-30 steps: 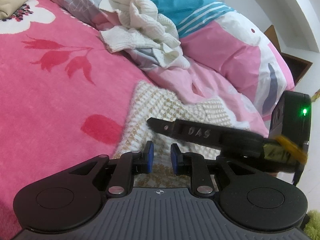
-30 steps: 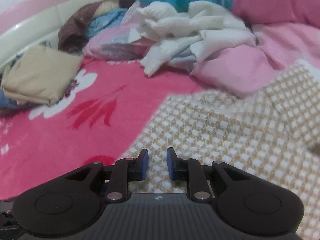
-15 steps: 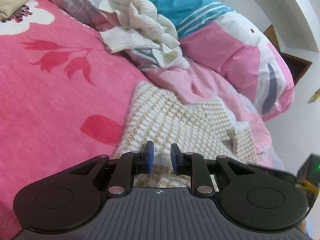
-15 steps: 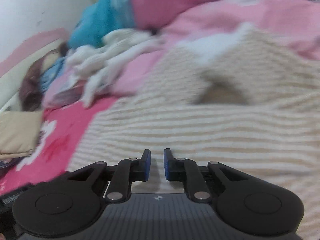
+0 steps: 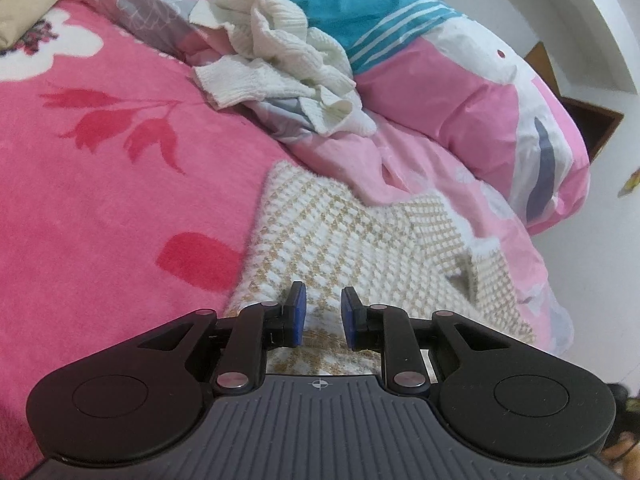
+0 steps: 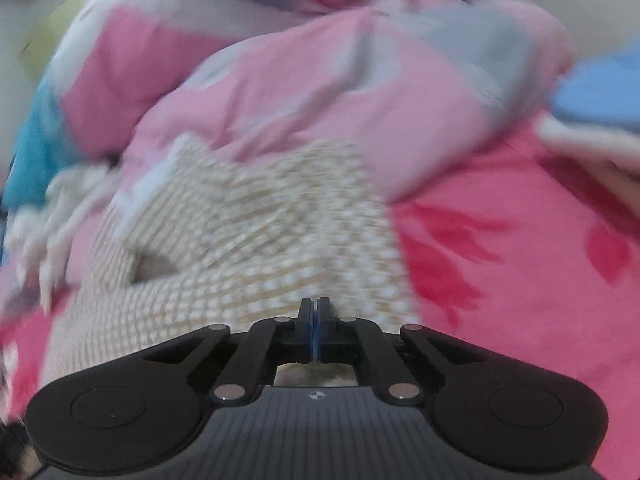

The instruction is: Fold clothes

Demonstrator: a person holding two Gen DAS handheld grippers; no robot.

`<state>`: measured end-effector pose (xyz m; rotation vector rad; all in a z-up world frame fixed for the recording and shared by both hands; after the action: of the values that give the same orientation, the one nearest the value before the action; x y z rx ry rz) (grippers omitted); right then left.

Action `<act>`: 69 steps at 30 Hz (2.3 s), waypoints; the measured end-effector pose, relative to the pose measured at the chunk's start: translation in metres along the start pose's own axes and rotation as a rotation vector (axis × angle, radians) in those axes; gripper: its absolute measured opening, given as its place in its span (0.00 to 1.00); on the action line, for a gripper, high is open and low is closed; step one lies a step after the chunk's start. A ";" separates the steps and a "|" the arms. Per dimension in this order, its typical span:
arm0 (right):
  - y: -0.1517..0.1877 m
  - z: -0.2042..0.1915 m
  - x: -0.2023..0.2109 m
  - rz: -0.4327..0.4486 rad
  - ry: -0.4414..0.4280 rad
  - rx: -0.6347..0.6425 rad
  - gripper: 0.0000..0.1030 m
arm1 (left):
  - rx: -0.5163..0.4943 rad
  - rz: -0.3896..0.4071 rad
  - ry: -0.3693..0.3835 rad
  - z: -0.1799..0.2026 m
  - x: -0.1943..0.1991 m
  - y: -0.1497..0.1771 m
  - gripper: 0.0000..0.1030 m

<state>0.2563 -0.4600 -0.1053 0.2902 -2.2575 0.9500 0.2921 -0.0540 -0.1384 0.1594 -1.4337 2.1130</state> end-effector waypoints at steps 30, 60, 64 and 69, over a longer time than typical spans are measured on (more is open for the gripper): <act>-0.028 0.044 -0.040 -0.017 -0.094 -0.343 0.00 | -0.064 -0.009 -0.020 0.008 0.000 0.000 0.26; 0.077 -0.066 -0.008 -0.267 -0.289 0.101 0.03 | -0.031 -0.004 -0.002 0.005 0.000 0.000 0.26; 0.027 0.013 0.006 -0.131 -0.228 -0.102 0.00 | -0.031 -0.003 -0.001 0.005 0.001 0.000 0.26; -0.004 0.069 0.021 -0.040 -0.208 -0.310 0.01 | -0.033 -0.003 -0.001 0.005 0.001 0.000 0.26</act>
<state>0.2083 -0.5096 -0.1251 0.3059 -2.5364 0.5582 0.2905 -0.0584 -0.1357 0.1505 -1.4674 2.0855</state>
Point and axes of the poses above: each gripper's, at about its wrist camera, not at the fingertips, and x roughly against the way its jaws point, z to its right, y to its underside, the point moved 6 cm from there along -x, roughly the way its jaws point, and after that the axes turned 14 degrees about -x, right-handed, at the moved point
